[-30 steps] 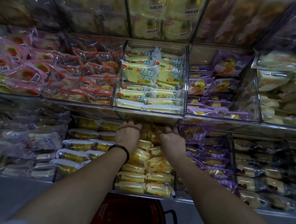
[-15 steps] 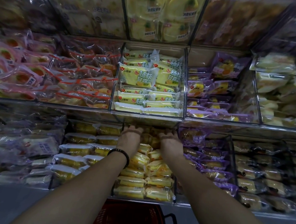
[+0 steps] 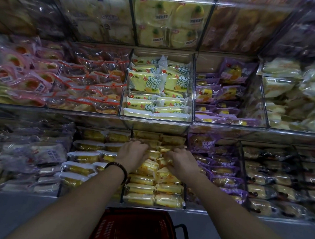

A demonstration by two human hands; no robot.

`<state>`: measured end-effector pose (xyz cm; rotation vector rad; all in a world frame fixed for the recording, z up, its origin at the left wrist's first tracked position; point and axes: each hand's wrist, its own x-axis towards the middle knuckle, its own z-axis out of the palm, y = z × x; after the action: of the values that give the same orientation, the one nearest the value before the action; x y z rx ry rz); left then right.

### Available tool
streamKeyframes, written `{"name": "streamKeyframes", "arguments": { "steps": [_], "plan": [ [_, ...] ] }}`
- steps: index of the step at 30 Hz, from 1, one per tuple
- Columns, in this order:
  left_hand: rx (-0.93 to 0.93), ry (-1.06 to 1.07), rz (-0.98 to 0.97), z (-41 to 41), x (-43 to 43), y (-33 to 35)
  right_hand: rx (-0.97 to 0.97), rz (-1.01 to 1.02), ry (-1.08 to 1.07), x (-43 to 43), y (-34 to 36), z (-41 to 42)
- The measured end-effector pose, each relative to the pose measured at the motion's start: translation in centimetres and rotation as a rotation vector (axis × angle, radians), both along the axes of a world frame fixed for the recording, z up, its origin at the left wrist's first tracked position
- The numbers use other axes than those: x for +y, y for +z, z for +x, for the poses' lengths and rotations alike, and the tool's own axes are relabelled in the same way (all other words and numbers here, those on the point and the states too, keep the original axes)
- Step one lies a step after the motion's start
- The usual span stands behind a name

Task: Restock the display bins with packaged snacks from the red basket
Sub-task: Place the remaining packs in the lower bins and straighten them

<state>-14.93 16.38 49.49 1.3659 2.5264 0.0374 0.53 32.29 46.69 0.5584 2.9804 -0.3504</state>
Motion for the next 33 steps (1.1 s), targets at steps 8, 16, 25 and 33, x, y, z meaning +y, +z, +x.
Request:
{"name": "streamKeyframes", "arguments": {
  "steps": [8,16,25,33],
  "plan": [
    [0.188,0.047,-0.088,1.3,1.1,0.3,-0.080,0.140,-0.051,-0.7,0.8,-0.9],
    [0.256,0.063,-0.114,1.2,0.6,0.6,-0.006,0.150,-0.169,-1.3,2.1,-0.8],
    [0.150,0.049,-0.093,0.7,0.8,-0.5,-0.037,0.089,-0.199,-1.7,2.4,-1.1],
    [0.008,0.089,-0.085,0.8,1.2,-0.8,-0.035,0.056,-0.160,-2.2,1.5,-1.1]
  ]
}}
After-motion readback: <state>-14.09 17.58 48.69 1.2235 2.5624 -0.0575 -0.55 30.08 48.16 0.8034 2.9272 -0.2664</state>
